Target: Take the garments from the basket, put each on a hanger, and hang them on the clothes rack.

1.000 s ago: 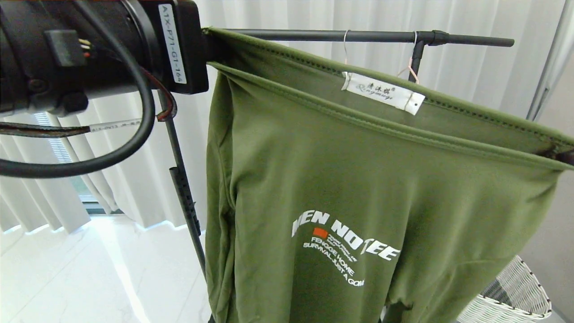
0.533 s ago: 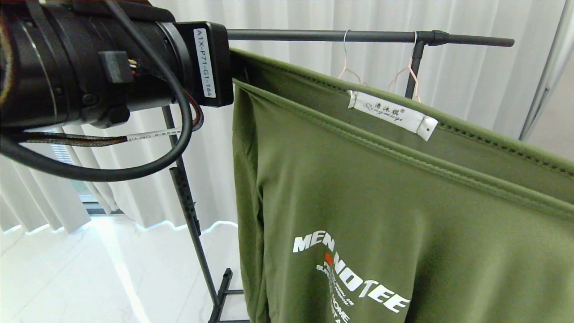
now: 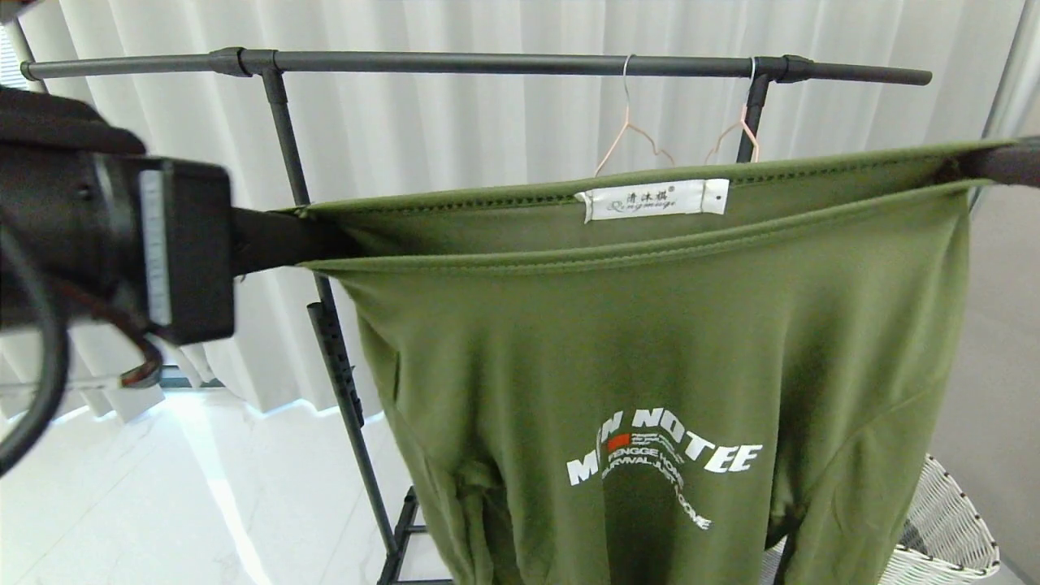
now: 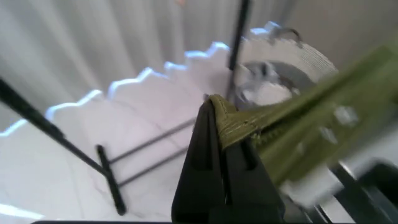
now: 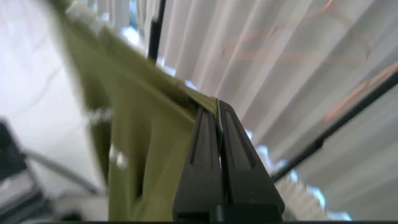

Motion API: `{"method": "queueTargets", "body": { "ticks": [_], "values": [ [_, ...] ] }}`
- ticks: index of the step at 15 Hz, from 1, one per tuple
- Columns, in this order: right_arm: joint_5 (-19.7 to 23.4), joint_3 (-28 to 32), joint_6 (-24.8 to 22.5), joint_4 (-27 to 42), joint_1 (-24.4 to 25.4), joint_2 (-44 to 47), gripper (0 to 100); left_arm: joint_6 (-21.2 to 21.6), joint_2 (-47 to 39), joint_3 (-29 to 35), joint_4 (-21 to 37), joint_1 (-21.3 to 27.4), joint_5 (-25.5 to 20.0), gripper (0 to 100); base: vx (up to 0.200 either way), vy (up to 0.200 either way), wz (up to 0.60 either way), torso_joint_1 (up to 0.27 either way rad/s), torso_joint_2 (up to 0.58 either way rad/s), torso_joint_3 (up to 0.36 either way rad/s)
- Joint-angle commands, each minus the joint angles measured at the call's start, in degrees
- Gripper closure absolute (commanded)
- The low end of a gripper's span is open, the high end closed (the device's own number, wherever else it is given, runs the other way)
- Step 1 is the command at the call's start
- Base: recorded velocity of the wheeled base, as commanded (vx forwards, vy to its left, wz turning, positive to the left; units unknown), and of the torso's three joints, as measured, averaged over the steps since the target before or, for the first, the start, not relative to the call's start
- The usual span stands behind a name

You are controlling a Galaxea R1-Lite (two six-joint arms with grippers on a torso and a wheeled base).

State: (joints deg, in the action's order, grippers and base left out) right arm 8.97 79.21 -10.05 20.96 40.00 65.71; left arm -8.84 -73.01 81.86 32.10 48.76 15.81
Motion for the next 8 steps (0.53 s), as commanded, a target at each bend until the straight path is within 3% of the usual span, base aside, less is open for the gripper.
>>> {"method": "queueTargets", "body": {
  "ticks": [1,3,6,8],
  "values": [
    [1.31,0.15,0.20,-5.57,-0.01,6.36,100,-1.53,6.83,-0.12,4.03,4.76,-2.63,100,0.000,0.000,0.00,0.000,0.00,0.000],
    [2.10,0.41,0.20,-10.06,0.70,8.74,100,-4.35,8.94,-0.30,5.17,11.97,-2.80,100,0.000,0.000,0.00,0.000,0.00,0.000],
    [2.10,1.03,0.20,-10.58,1.31,9.70,100,-8.21,10.61,-0.30,5.17,22.96,-2.80,100,0.000,0.000,0.00,0.000,0.00,0.000],
    [1.93,0.85,0.20,-10.50,1.31,9.44,100,-8.92,10.61,-0.30,5.17,24.19,-2.80,100,0.000,0.000,0.00,0.000,0.00,0.000]
  ]
}}
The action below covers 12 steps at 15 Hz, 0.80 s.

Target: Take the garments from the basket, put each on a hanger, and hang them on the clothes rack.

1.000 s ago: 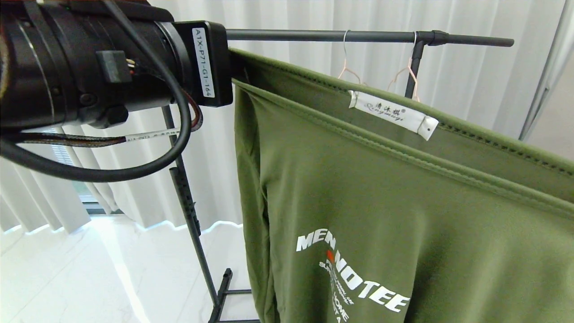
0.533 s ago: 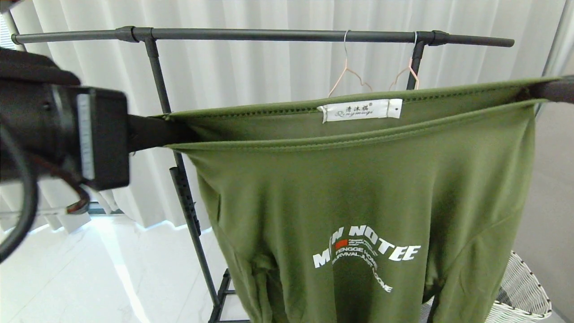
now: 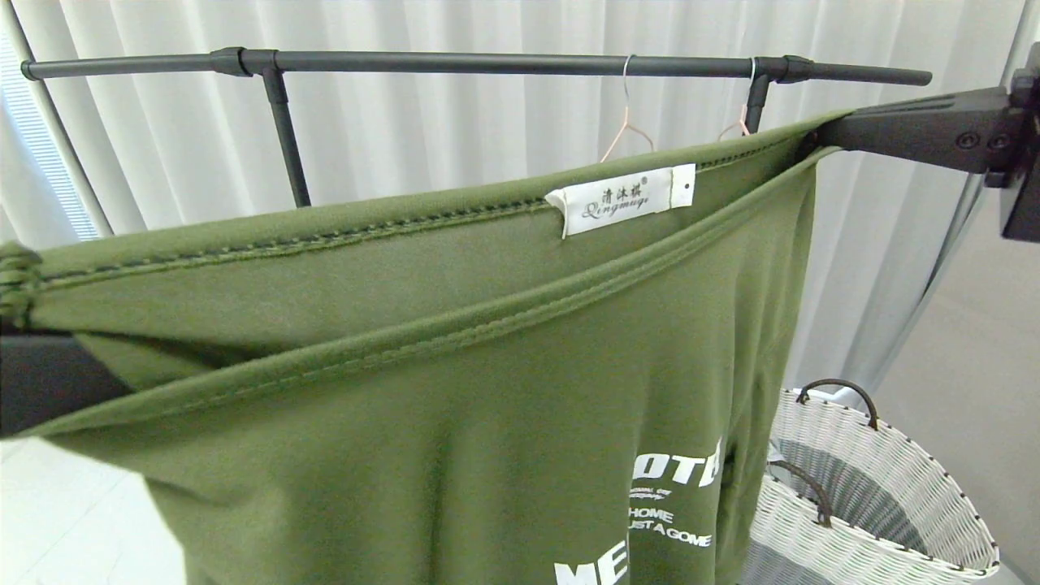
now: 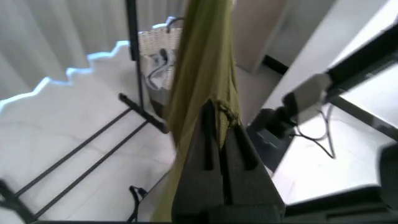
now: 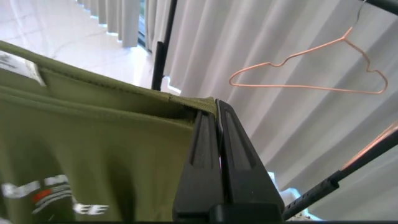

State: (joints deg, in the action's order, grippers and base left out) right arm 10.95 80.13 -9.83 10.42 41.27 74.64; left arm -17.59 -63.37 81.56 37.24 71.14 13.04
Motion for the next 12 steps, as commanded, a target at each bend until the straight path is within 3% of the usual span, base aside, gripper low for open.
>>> {"method": "queueTargets", "body": {
  "ticks": [1,5,7,8,9,12],
  "values": [
    [-0.14,-0.15,-0.02,0.04,0.04,0.42,100,-0.16,0.96,0.01,0.02,1.80,-0.04,100,0.000,0.000,0.00,0.000,0.00,0.000],
    [-0.49,0.29,-0.02,0.91,-0.84,-0.38,100,0.54,0.52,0.53,0.02,1.01,0.49,100,0.000,0.000,0.00,0.000,0.00,0.000],
    [-0.40,2.84,-0.02,2.50,-2.51,-0.64,100,5.90,-0.62,0.71,-0.06,-5.05,0.58,100,0.000,0.000,0.00,0.000,0.00,0.000],
    [-0.40,6.97,-0.02,6.80,-3.74,-0.73,100,13.46,-2.81,0.71,-0.77,-14.81,0.40,100,0.000,0.000,0.00,0.000,0.00,0.000],
    [-0.40,8.90,-0.02,10.14,-3.91,-1.34,100,15.13,-4.75,0.45,-4.55,-19.46,0.32,100,0.000,0.000,0.00,0.000,0.00,0.000],
    [-0.31,5.39,-0.02,15.42,-3.82,-5.82,100,15.31,-7.56,-4.12,-16.94,-21.57,2.51,100,0.000,0.000,0.00,0.000,0.00,0.000]
  ]
}}
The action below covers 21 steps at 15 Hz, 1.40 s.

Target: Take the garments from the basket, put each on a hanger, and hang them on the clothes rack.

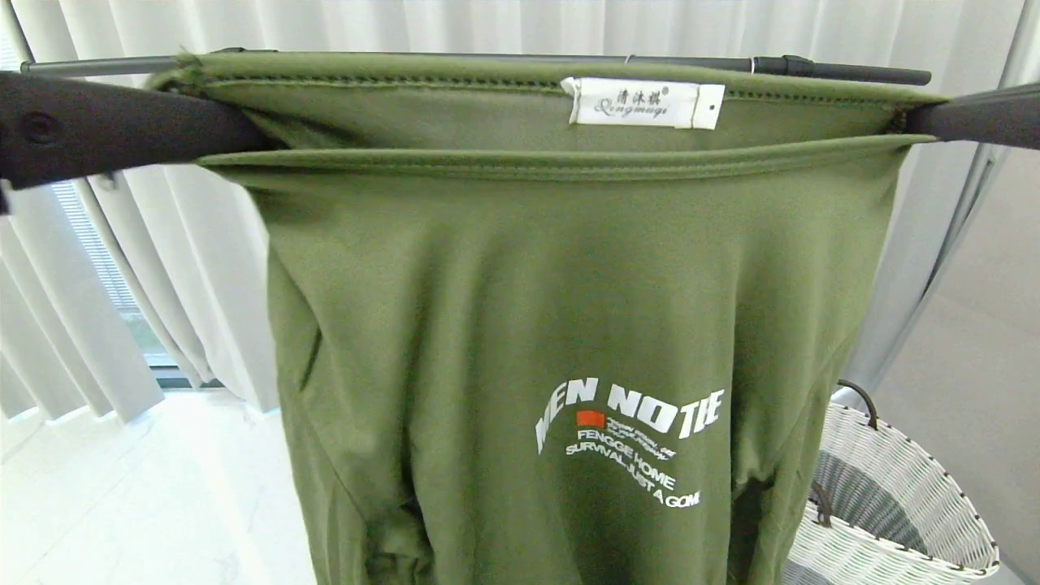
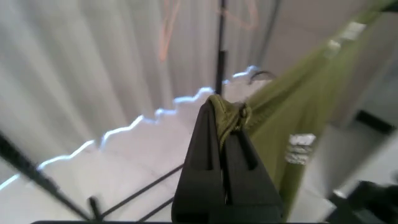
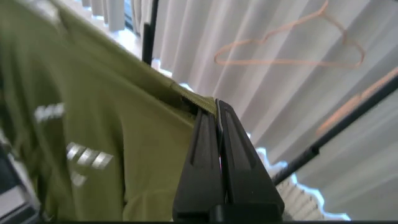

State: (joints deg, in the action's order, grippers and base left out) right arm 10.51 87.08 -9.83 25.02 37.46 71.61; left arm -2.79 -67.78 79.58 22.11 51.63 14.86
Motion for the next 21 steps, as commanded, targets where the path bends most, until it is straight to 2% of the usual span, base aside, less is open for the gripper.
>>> {"method": "queueTargets", "body": {
  "ticks": [1,2,4,18,19,21],
  "values": [
    [0.04,-4.02,-0.02,1.09,-0.02,-4.37,100,0.68,-3.24,-4.35,-2.87,-1.09,2.10,100,0.000,0.000,0.00,0.000,0.00,0.000],
    [-0.05,-7.36,-0.02,1.09,0.07,-6.39,100,0.51,-2.97,-5.84,-2.87,0.93,2.89,100,0.000,0.000,0.00,0.000,0.00,0.000],
    [-0.14,-9.56,-0.02,1.18,0.07,-8.41,100,0.33,-2.80,-6.19,-2.95,1.28,3.25,100,0.000,0.000,0.00,0.000,0.00,0.000],
    [-0.14,-10.79,-0.11,0.65,-0.02,-8.06,100,0.59,-2.80,-4.43,-2.95,1.28,3.25,100,0.000,0.000,0.00,0.000,0.00,0.000],
    [-0.14,-10.79,-0.02,0.65,-0.02,-8.06,0,0.59,-2.80,-4.43,-2.95,1.28,3.25,100,0.000,0.000,0.00,0.000,0.00,0.000],
    [-0.05,-12.11,-0.11,0.65,0.07,-8.50,0,0.68,-2.88,-4.43,-2.95,1.28,3.25,100,0.000,0.000,0.00,0.000,0.00,0.000]
  ]
}}
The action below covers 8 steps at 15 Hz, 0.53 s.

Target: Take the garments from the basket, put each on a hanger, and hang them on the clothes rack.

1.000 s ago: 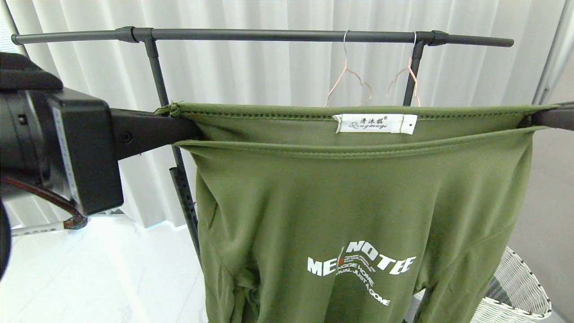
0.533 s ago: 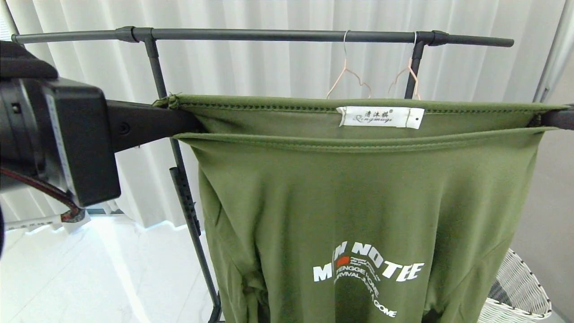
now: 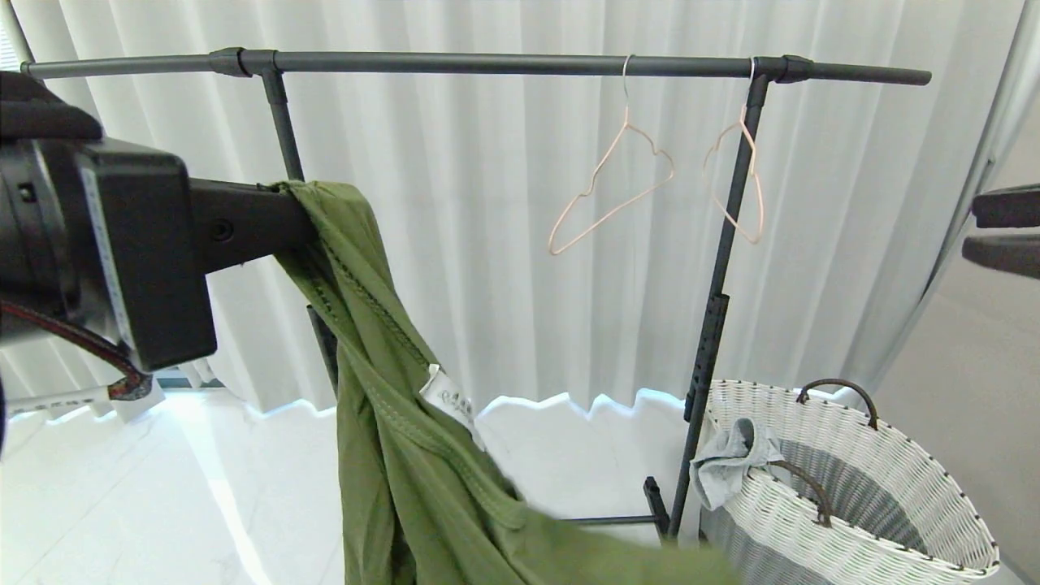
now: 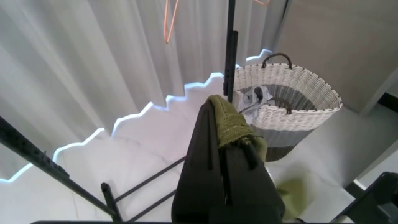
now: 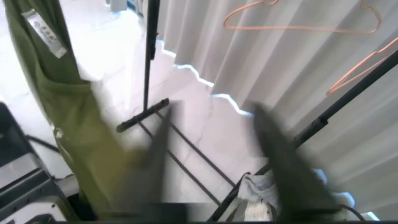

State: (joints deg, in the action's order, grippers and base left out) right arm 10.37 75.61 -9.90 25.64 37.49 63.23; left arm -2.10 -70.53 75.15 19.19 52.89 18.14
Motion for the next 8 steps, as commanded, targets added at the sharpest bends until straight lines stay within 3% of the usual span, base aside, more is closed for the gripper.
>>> {"method": "queueTargets", "body": {
  "ticks": [1,3,5,8],
  "values": [
    [0.08,-2.39,-0.03,0.03,0.04,-1.18,0,-0.01,-0.22,-0.01,-0.03,0.02,0.05,100,0.000,0.000,0.00,0.000,0.00,0.000],
    [0.08,-4.50,-0.03,0.12,0.04,-2.32,0,0.08,-0.31,-0.18,-0.03,-0.25,0.23,100,0.000,0.000,0.00,0.000,0.00,0.000],
    [-2.46,-4.85,0.06,0.47,-1.54,-1.88,0,0.43,-0.74,-0.62,0.06,-1.48,4.18,100,0.000,0.000,0.00,0.000,0.00,0.000],
    [-20.48,-4.85,0.76,4.86,-7.08,2.07,0,5.96,-0.39,-1.85,0.06,-6.49,8.32,100,0.000,0.000,0.00,0.000,0.00,0.000]
  ]
}}
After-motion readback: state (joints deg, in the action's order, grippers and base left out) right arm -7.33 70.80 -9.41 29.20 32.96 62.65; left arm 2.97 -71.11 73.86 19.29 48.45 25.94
